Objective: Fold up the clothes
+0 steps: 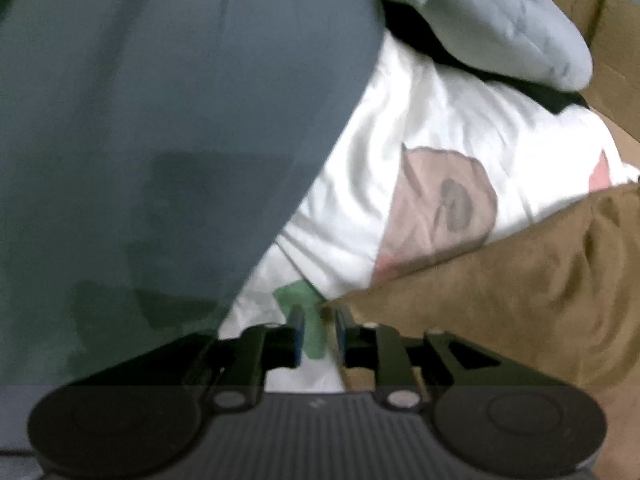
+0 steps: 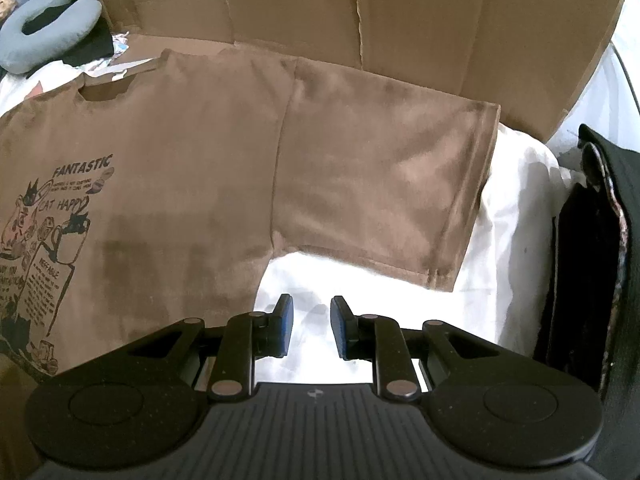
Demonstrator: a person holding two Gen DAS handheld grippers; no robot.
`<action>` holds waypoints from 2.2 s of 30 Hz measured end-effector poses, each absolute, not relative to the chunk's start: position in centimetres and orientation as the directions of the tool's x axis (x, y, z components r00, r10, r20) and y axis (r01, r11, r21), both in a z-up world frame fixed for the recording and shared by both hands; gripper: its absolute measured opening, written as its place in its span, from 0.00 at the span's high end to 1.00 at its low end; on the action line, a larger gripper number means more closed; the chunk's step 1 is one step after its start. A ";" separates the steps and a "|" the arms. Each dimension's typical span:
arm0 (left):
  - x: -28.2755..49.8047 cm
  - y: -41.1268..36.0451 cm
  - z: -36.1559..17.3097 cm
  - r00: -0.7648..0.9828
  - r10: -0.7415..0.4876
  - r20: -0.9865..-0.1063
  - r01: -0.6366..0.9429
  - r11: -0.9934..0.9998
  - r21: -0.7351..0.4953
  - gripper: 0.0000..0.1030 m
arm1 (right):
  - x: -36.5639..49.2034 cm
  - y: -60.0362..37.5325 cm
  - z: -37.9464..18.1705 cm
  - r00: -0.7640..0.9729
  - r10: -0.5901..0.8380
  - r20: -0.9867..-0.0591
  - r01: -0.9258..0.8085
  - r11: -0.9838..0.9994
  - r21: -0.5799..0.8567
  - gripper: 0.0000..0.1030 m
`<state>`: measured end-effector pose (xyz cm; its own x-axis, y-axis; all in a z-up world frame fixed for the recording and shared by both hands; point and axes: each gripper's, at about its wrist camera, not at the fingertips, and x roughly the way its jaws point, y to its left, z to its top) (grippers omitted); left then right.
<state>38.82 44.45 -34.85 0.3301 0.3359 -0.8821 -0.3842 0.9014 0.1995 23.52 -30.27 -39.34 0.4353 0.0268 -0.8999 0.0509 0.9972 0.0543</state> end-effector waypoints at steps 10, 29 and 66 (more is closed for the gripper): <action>40.2 38.7 -31.9 0.500 0.199 -0.843 -0.274 0.960 0.064 0.66 | 23.9 -29.9 -39.5 0.466 0.052 -0.883 0.072 0.993 0.097 0.74; 47.7 31.0 -36.7 0.481 0.083 -0.873 -0.150 0.989 0.011 0.90 | 22.8 -29.8 -39.8 0.485 0.059 -0.872 0.089 0.989 0.117 0.73; 50.2 27.5 -37.4 0.514 0.008 -0.858 -0.131 0.989 -0.069 0.92 | 22.3 -28.8 -39.3 0.499 0.081 -0.863 0.084 0.986 0.141 0.73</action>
